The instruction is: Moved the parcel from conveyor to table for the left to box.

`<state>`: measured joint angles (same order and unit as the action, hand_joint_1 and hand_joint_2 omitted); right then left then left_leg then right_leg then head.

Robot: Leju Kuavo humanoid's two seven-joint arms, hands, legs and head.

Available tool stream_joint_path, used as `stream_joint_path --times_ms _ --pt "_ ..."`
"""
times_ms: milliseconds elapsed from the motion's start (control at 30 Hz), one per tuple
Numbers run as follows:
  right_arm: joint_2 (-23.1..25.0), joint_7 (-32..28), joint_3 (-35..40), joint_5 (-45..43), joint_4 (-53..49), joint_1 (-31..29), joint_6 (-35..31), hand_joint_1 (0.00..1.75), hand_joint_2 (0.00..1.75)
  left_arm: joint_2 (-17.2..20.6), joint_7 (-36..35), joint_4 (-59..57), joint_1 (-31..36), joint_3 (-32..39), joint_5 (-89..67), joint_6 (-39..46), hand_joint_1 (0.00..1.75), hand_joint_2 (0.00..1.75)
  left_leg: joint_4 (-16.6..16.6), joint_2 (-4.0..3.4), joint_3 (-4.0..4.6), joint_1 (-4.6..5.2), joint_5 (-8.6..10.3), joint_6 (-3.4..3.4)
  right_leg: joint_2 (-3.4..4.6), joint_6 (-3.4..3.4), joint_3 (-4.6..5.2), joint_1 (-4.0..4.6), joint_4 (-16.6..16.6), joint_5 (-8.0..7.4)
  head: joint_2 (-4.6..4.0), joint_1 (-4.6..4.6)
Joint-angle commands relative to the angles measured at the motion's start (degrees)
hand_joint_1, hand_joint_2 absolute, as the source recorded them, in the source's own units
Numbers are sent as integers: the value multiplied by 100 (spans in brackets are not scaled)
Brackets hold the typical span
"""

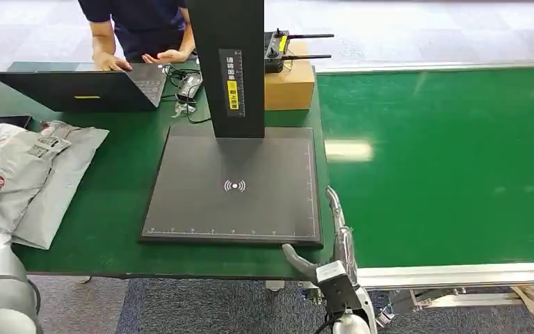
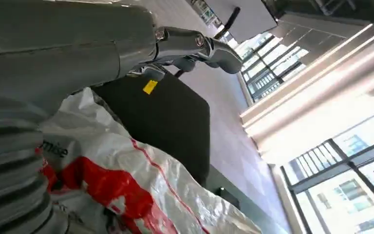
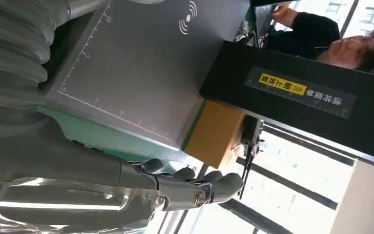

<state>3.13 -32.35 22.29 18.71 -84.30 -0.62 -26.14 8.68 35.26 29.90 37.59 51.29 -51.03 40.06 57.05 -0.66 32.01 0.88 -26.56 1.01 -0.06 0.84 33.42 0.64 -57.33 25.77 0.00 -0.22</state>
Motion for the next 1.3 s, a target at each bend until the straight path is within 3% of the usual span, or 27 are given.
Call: stream_joint_path --times_ms 33,100,267,400,600,833,1300 --pt "-152 38 25 6 -5 106 -70 0 175 -398 -19 1622 -423 -3093 2313 -270 0 175 1 31 3 -10 3 -11 -26 -11 -9 7 7 3 0 0" --pt "-151 45 10 38 -94 175 -82 0 175 -389 -293 2119 -596 -3731 2583 -108 0 175 5 26 7 -11 1 -11 -21 -10 -6 8 4 2 0 -2" --pt "-147 54 -95 106 -274 380 -135 0 175 -425 -209 3535 -1286 -5189 2855 -182 0 175 0 42 -1 -10 1 -15 -35 -15 -18 5 10 6 0 2" --pt "-160 27 -138 104 -311 433 -108 0 175 -446 -196 4230 -1925 -5776 2821 -177 0 175 -4 26 -3 -1 0 -6 -23 -11 -12 -3 8 4 0 2" --pt "-220 -30 -222 64 -311 517 -119 0 175 -687 110 4503 -2739 -6155 2996 -421 0 175 -8 14 -11 3 -7 -7 -8 -11 -15 -7 13 4 0 0" --pt "-221 -107 -338 -59 -68 355 -44 0 175 -943 436 3915 -3055 -6330 2800 -715 0 175 -8 11 -10 3 -6 -5 -5 -11 -12 -7 12 3 0 0" --pt "-319 -220 -250 -366 504 26 126 0 175 -1227 215 4069 -3898 -6325 2388 -1096 0 175 -10 7 -14 0 -10 -7 -1 -14 -17 -5 15 4 0 0"
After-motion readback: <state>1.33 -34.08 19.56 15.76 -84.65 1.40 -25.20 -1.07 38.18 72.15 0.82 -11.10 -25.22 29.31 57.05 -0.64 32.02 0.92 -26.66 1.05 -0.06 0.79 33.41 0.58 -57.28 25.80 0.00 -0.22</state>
